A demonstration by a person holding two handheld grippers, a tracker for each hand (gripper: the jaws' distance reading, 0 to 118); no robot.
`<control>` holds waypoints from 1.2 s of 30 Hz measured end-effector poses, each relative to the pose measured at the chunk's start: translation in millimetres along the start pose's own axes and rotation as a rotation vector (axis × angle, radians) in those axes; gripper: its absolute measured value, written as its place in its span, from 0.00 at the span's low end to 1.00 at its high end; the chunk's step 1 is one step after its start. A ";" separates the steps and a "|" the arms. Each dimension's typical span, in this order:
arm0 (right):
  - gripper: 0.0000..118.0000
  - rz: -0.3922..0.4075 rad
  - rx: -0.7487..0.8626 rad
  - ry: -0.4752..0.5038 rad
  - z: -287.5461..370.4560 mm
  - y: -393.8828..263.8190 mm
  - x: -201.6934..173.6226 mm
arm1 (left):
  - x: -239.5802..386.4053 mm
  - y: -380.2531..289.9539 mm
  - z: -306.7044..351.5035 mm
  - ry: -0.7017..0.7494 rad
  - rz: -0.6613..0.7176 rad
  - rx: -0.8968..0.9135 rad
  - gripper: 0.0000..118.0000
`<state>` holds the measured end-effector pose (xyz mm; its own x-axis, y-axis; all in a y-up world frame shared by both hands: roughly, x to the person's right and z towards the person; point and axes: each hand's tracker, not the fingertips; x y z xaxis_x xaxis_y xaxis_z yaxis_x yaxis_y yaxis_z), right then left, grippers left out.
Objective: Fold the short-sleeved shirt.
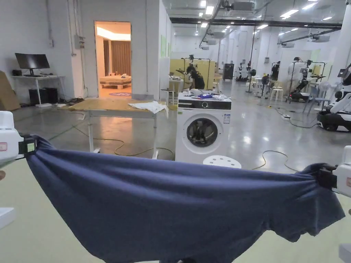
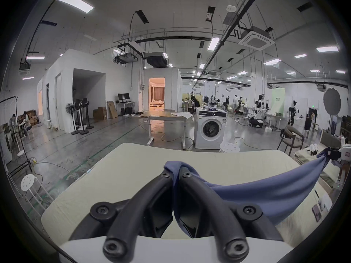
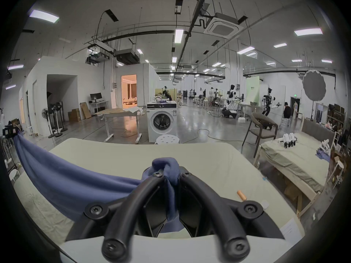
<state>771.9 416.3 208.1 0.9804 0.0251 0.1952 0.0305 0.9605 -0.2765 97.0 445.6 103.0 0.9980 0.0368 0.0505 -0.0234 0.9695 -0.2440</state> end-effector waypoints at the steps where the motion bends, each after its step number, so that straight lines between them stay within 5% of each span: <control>1: 0.06 0.013 0.004 -0.004 -2.6 9.2 -2.3 | 0.0 3.7 -5.0 0.002 0.006 -0.001 0.00; 19: 0.06 0.072 0.094 -0.061 -41.7 91.9 -20.4 | 14.5 54.6 -40.8 0.019 -0.004 0.050 0.00; 30: 0.06 0.153 -0.027 -0.067 -18.2 -65.1 -25.5 | -3.5 -118.5 -21.0 -0.011 0.066 -0.087 0.00; 36: 0.06 0.188 -0.124 -0.090 17.8 -167.9 -17.0 | -4.2 -223.3 26.4 0.014 -0.019 -0.151 0.00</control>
<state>746.7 259.5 267.9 0.9499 0.2306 0.2110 -0.1224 0.8955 -0.4280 96.5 235.4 182.9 0.9990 0.0142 0.0432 0.0036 0.9223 -0.3864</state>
